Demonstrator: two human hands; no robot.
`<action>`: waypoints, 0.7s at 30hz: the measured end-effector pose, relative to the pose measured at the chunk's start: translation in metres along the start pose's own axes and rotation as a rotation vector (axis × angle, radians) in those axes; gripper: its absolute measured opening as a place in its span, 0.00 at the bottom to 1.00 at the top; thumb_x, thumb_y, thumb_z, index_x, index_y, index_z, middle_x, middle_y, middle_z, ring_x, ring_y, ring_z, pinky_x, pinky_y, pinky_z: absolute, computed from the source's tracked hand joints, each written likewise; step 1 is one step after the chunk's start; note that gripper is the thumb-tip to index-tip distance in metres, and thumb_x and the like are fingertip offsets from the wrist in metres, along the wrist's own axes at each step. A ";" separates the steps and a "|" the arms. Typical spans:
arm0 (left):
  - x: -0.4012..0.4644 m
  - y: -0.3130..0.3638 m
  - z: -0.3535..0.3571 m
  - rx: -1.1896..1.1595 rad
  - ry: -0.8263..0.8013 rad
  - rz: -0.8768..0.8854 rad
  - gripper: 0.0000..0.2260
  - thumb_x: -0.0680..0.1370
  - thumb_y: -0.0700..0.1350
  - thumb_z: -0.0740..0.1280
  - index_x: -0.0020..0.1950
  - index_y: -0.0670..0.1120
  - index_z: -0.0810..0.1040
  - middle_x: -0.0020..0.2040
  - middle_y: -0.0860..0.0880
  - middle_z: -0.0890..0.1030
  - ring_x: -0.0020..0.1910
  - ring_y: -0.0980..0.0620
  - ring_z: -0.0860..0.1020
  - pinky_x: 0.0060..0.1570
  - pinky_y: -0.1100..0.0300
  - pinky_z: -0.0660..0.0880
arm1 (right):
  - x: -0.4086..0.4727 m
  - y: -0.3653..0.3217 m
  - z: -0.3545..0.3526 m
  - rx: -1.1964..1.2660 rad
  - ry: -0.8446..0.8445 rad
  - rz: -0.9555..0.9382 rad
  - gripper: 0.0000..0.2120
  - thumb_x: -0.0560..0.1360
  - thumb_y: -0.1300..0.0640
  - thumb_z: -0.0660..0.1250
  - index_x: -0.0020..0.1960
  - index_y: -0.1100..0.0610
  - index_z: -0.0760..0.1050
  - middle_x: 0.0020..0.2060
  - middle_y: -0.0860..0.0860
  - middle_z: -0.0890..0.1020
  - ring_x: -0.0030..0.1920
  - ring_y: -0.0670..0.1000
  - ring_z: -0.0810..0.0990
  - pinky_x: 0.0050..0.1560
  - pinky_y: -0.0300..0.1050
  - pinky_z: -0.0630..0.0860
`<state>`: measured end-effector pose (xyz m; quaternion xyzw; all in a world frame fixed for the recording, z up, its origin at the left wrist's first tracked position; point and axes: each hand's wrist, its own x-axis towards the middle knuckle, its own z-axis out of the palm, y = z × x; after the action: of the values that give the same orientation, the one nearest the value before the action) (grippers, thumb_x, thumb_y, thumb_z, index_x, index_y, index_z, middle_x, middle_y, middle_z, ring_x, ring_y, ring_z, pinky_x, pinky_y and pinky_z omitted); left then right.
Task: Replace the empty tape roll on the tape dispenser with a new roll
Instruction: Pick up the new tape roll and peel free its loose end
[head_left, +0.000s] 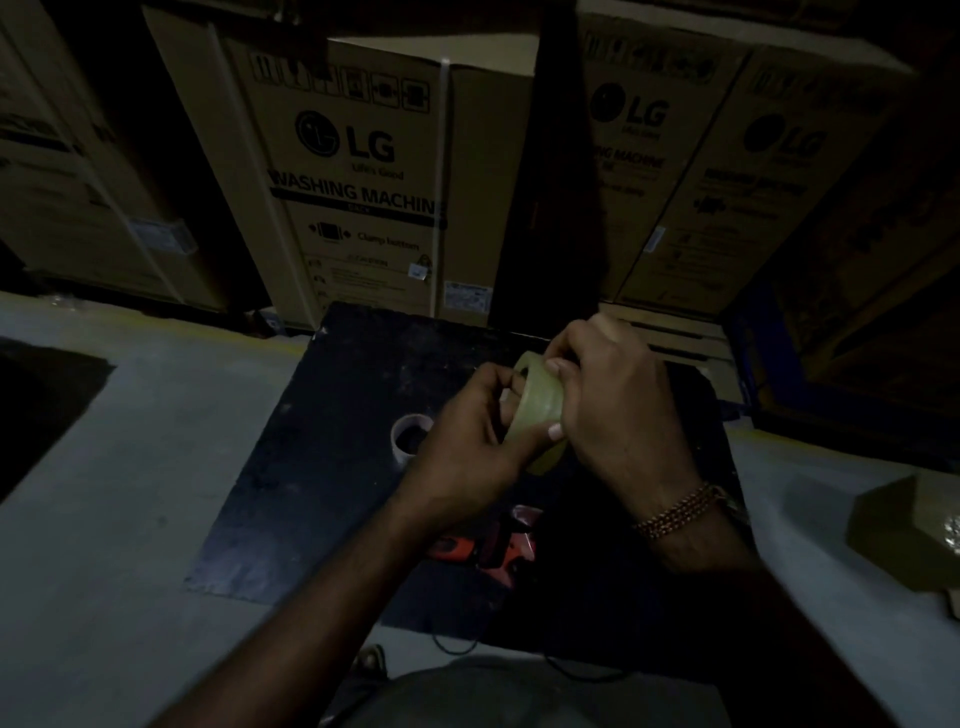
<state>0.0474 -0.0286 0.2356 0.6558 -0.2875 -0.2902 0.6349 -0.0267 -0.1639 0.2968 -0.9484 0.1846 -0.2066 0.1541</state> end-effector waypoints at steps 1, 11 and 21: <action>0.001 -0.003 0.001 0.019 0.009 -0.012 0.22 0.72 0.58 0.77 0.59 0.50 0.75 0.50 0.45 0.88 0.50 0.41 0.87 0.52 0.34 0.83 | 0.000 0.002 0.001 -0.006 -0.032 -0.014 0.08 0.74 0.60 0.75 0.50 0.56 0.77 0.48 0.50 0.76 0.50 0.51 0.75 0.47 0.47 0.73; -0.002 -0.012 0.011 0.041 0.157 -0.047 0.16 0.75 0.45 0.78 0.62 0.51 0.81 0.51 0.50 0.89 0.50 0.51 0.88 0.52 0.41 0.85 | -0.001 0.012 0.019 0.029 -0.120 -0.191 0.15 0.65 0.67 0.75 0.48 0.59 0.75 0.46 0.49 0.72 0.46 0.53 0.73 0.42 0.50 0.74; -0.013 -0.011 0.009 0.026 0.146 -0.024 0.16 0.74 0.45 0.77 0.61 0.48 0.81 0.50 0.48 0.89 0.50 0.49 0.88 0.52 0.40 0.85 | -0.008 0.015 0.025 0.152 -0.081 -0.209 0.07 0.71 0.61 0.64 0.48 0.60 0.76 0.46 0.53 0.76 0.46 0.53 0.74 0.43 0.45 0.72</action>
<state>0.0317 -0.0247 0.2244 0.6869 -0.2362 -0.2455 0.6419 -0.0262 -0.1684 0.2672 -0.9556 0.0623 -0.1965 0.2107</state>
